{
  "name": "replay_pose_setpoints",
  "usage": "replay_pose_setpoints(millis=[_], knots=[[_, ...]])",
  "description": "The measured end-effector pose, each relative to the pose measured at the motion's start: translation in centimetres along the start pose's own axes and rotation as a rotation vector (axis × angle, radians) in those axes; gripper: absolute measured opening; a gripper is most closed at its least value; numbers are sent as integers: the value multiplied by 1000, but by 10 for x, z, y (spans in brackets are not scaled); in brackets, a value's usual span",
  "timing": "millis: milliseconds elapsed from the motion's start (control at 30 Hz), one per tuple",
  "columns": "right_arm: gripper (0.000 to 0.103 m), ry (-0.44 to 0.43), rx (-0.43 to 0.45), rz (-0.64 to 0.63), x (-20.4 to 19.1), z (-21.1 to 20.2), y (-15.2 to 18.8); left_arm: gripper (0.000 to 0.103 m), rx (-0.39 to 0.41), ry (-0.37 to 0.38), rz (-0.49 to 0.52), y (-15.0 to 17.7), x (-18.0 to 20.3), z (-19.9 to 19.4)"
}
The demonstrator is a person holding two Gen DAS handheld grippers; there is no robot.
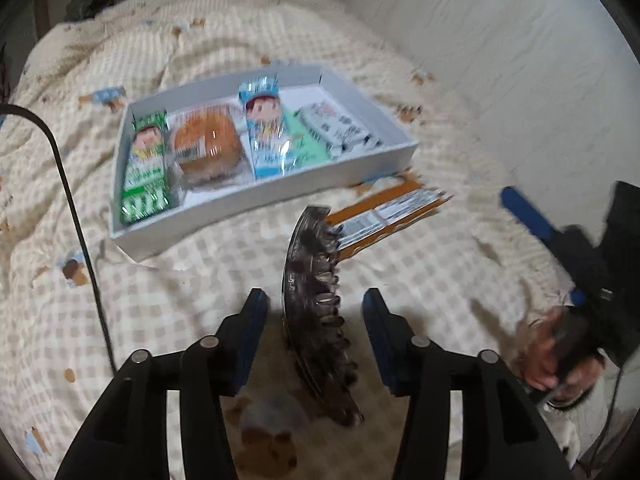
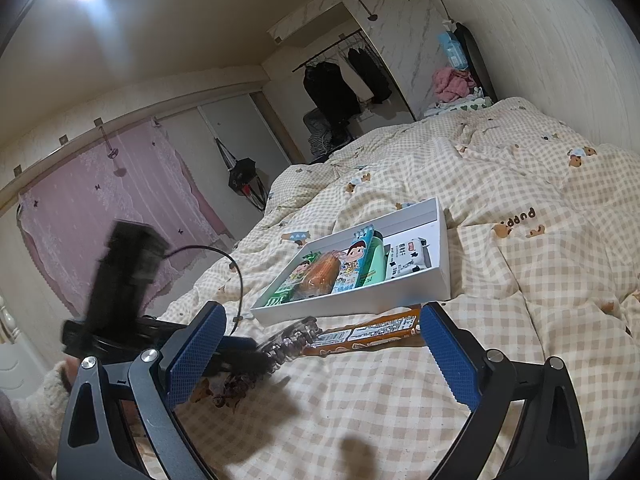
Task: Organize objects
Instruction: 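Close the left gripper on the claw clip and lift it, then hold the claw clip in the left gripper while the right gripper grasps the orange biscuit packet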
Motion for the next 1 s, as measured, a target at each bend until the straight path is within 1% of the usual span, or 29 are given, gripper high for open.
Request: replay_pose_setpoints(millis=[33,100,133,167,233,333,400,467,500,533,567,633,667,733,800,833,867,900,967,1000], knots=[[98,-1,0,2,0,0,0,60,-17,0,-5,1,0,4],[98,-1,-1,5,1,0,0,60,-26,-19,-20,-1,-4,11],[98,-1,-1,6,1,0,0,57,-22,-30,-26,-2,-6,11],[98,-1,-1,6,2,0,0,41,-15,-39,-28,-2,-6,9],[98,-1,0,7,3,1,0,34,6,-46,-31,-3,-7,2],[98,-1,-2,7,3,1,0,33,42,-31,-41,-4,-7,-14],[98,-1,-1,7,2,1,1,33,109,-37,-56,-6,-7,-32],[98,-1,-2,7,3,1,1,33,198,-38,-55,-8,-3,-56],[98,0,-2,8,3,1,1,33,234,-22,-45,-9,1,-66],[98,0,-3,9,3,1,1,33,268,36,-17,-6,8,-79],[98,0,-4,10,3,1,1,33,263,102,5,-3,15,-85],[98,1,-6,11,2,1,1,33,246,216,-1,7,21,-94],[98,2,-6,13,3,1,1,33,251,233,-12,11,20,-96],[98,3,-5,17,3,1,1,33,275,216,-23,17,14,-99],[98,4,-6,20,4,1,2,35,325,175,-37,21,2,-103],[98,5,-6,21,4,1,2,35,336,150,-54,22,-2,-101],[98,6,-8,22,4,2,3,35,341,126,-86,24,-11,-100],[98,6,-9,23,5,2,3,35,343,120,-109,24,-15,-98],[98,6,-13,25,5,3,3,35,329,130,-157,26,-25,-94],[98,6,-14,26,5,3,3,35,322,130,-166,27,-28,-92]])
Point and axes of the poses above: each gripper's, at about its wrist camera, not at the fingertips, and z roughly the way its jaws point, x to its right, y to its underside, the point moved 8 cm from there along z, roughly the way its jaws point, and after that the axes turned 9 degrees about -z, right-handed, at the moved point
